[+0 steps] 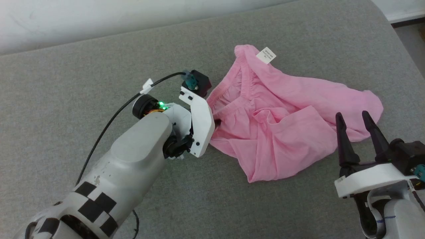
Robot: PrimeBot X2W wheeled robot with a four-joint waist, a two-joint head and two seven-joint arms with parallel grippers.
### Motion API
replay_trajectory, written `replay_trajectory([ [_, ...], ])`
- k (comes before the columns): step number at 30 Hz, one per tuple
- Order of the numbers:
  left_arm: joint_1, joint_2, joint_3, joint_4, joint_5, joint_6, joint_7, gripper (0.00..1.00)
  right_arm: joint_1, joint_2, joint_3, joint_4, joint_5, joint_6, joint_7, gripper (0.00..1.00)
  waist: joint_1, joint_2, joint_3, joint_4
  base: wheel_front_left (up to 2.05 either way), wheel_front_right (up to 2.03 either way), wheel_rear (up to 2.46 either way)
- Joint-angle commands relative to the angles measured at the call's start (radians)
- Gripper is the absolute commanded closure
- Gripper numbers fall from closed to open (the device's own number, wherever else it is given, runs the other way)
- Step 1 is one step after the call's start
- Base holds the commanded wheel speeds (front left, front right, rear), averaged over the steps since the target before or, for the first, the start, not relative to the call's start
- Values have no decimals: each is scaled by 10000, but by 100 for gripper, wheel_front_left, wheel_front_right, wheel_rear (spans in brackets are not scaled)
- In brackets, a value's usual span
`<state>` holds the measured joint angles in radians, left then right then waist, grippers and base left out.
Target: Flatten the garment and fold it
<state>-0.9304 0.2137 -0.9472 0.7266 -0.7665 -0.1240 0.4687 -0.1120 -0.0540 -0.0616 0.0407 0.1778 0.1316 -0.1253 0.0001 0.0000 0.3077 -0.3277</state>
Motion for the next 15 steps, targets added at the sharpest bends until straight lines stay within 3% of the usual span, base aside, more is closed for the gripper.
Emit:
replay_trajectory([
  [1,48,-54,-28,188,-182,-66,-241,100,-179,36,12,25,55,-9,-54,0,-1,0,-4,72,0,0,0],
  [7,104,187,659,479,-500,-55,-2396,100,-30,36,-52,-25,-210,-9,140,0,-1,0,-530,752,0,0,0],
  [15,1145,1161,2124,98,-1119,643,-5025,100,476,-35,-83,-453,-512,-9,666,0,-1,0,-1586,2174,0,0,0],
])
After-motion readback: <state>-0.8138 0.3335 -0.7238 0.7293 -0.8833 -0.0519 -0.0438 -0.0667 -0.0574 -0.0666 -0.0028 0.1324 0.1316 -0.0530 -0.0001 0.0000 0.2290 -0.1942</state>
